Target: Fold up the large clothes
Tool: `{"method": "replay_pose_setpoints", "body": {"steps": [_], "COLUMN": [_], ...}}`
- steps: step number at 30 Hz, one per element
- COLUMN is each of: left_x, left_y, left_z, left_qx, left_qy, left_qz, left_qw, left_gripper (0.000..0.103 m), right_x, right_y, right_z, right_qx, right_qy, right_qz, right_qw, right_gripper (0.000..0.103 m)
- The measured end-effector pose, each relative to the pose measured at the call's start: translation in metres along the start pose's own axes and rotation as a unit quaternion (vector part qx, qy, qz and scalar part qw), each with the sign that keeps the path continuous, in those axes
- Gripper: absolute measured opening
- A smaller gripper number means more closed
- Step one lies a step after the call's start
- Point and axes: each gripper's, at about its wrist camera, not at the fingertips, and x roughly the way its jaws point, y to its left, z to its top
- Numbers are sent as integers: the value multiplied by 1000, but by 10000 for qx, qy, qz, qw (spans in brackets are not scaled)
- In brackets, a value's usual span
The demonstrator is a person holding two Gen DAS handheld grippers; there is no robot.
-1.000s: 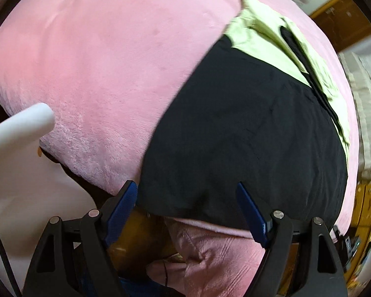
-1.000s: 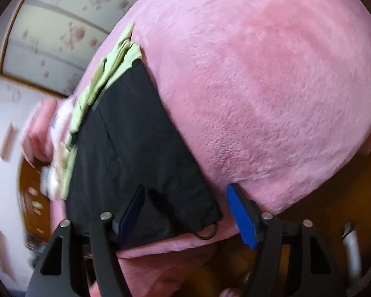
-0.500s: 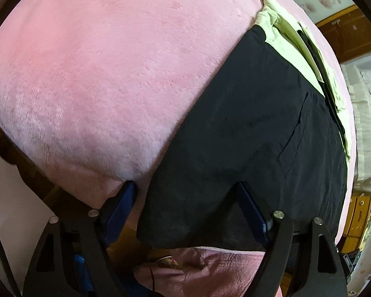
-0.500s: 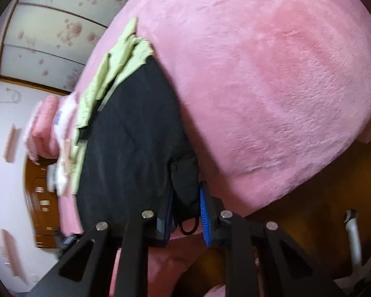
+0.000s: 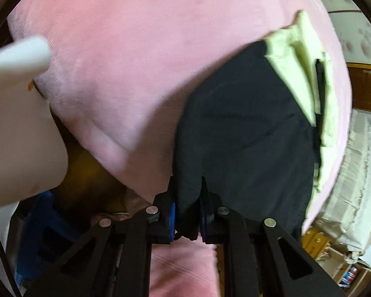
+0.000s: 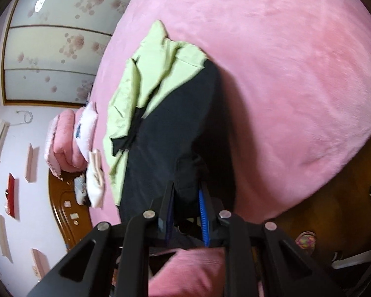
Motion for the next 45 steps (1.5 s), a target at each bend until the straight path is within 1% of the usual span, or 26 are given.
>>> {"method": "replay_pose_setpoints", "body": {"steps": [2,5,6,7,10,14,17,20,22,28,31,33,34,38,40,41,45], "left_x": [-10,-23,-29,-34,-58,-93,-120,-143,-155,-179,-184,-185,-184,-173,-160,-152,-105], "left_y": [-16,-48,-62,-71,-105,-139,-164,-186,-206,-261,-287,-302,-310,-335,-347,-350,-369], "left_z": [0,4,7,10,20,44,67,97,117,181,212,229,238,267,283,290,328], "left_qx": [134,393,490,538,669,742,777,809,856,877,986,994,1004,1063,1117,1117,1197], "left_qy": [44,154,187,198,161,110,165,277,295,462,328,261,225,87,28,15,-4], "left_qz": [-15,121,81,11,-361,-664,-851,-1139,-1249,-1557,-1408,-1376,-1343,-1116,-932,-874,-685], "left_qw": [9999,9990,9986,9984,9970,9950,9932,9898,9880,9828,9846,9851,9856,9880,9894,9899,9904], "left_gripper": [11,11,11,11,10,10,9,9,9,9,9,9,9,9,9,9,9], "right_x": [-1,-2,-3,-4,-10,-19,-27,-38,-44,-49,-46,-40,-37,-16,2,7,53], "right_y": [12,27,32,37,54,85,108,133,152,187,202,211,214,228,234,234,242], "right_z": [5,15,17,20,28,42,57,76,91,139,168,187,193,234,258,264,313], "right_qx": [94,406,495,560,630,478,406,350,281,159,147,90,69,-23,-83,-125,-430], "right_qy": [-61,-103,-137,-188,-293,-432,-607,-848,-1026,-1377,-1561,-1623,-1640,-1666,-1579,-1547,-1278], "right_qz": [98,278,348,401,564,706,825,968,1053,1032,970,907,874,733,618,559,104], "right_qw": [9999,9987,9981,9974,9960,9954,9939,9911,9887,9850,9829,9825,9826,9833,9855,9863,9908], "right_gripper": [17,16,16,16,16,15,15,15,15,15,15,15,15,15,15,15,15]}}
